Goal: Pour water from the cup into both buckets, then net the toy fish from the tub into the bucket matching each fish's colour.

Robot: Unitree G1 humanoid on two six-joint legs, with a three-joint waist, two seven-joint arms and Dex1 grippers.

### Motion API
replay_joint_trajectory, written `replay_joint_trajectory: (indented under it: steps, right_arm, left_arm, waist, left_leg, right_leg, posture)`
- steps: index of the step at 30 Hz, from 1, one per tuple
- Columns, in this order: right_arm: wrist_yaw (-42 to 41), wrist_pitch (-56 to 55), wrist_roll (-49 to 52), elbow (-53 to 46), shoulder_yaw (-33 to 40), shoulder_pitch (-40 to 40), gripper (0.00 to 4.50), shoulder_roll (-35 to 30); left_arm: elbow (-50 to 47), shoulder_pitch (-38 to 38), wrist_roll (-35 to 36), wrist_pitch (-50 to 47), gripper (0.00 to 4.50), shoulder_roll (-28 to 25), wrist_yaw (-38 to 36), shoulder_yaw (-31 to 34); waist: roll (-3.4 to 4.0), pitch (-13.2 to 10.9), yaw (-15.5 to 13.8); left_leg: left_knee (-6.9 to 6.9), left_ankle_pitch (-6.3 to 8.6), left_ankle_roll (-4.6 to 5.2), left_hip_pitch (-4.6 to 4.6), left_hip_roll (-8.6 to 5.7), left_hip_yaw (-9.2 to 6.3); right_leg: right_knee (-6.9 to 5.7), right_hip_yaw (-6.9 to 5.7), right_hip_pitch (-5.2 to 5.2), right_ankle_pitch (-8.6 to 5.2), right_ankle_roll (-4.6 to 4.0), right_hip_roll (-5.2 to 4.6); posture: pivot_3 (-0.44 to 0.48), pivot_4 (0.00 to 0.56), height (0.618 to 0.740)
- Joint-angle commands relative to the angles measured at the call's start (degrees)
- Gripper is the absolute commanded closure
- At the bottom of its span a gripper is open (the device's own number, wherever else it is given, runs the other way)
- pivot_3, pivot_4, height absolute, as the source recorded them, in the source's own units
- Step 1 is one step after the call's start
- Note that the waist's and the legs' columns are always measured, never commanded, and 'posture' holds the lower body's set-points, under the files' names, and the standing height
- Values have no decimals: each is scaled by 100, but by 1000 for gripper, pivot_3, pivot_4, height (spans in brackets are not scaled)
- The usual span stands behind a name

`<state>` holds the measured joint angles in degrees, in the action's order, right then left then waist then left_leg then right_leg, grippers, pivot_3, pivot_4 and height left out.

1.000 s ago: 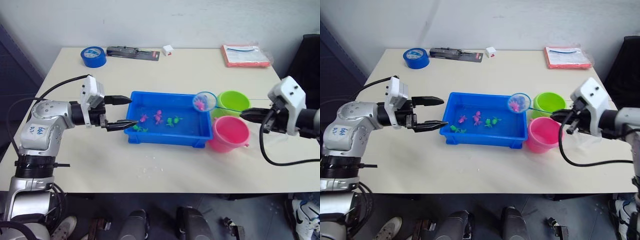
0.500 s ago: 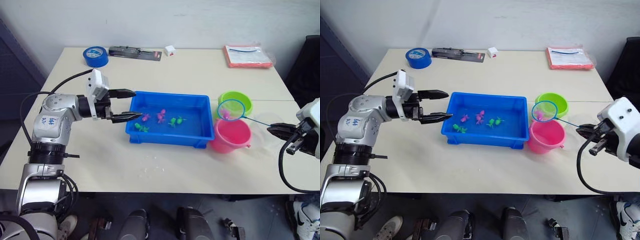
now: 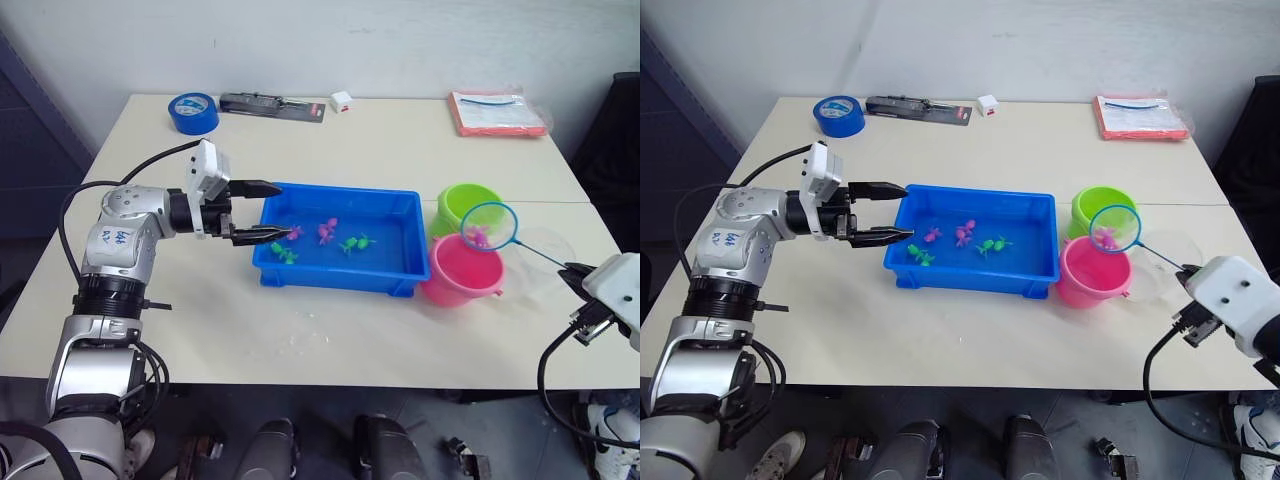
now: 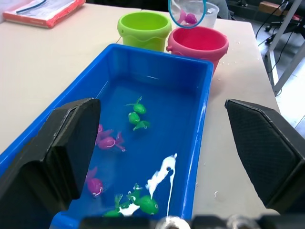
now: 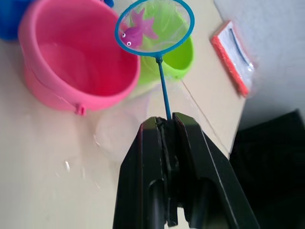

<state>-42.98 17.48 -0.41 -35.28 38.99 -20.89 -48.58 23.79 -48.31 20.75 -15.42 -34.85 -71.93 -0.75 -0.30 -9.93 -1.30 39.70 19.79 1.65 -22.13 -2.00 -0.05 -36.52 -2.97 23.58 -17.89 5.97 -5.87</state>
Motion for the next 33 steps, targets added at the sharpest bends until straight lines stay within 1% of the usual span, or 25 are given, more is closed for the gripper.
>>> replay_joint_trajectory:
  steps: [1,11,15,23,33]
  right_arm:
    - [341,-888,-606,64,86,-200,3703,114]
    - [1642,-2843,-2289,605,-330,-590,3703,554]
    - [2208,-3362,-2872,841,-392,-738,3703,733]
    - [3624,-3940,-4460,1194,-403,-843,3703,818]
    - [4954,-4192,-5625,1241,-353,-1125,3703,848]
  left_arm:
    - [9,-113,-32,89,0,7,-38,47]
    - [-27,-87,-66,80,0,30,-77,67]
    - [-86,-43,-59,57,0,15,-56,83]
    - [-223,31,-33,7,0,10,1,102]
    - [-338,103,-28,-55,0,-20,44,131]
  waist:
    - [0,0,0]
    - [0,0,1]
    - [0,0,5]
    - [0,0,14]
    - [0,0,16]
  left_leg:
    - [0,0,0,1,3,0]
    - [0,0,0,4,6,6]
    - [0,0,0,4,7,7]
    - [-1,0,-1,5,10,10]
    - [-3,0,-1,6,11,13]
  right_leg:
    - [0,0,0,0,0,2]
    - [0,7,0,0,0,7]
    - [0,12,0,0,0,9]
    - [0,21,1,0,0,13]
    - [0,27,1,0,0,17]
  posture:
    - [0,150,737]
    - [0,150,737]
    - [0,150,737]
    - [0,150,737]
    - [0,150,737]
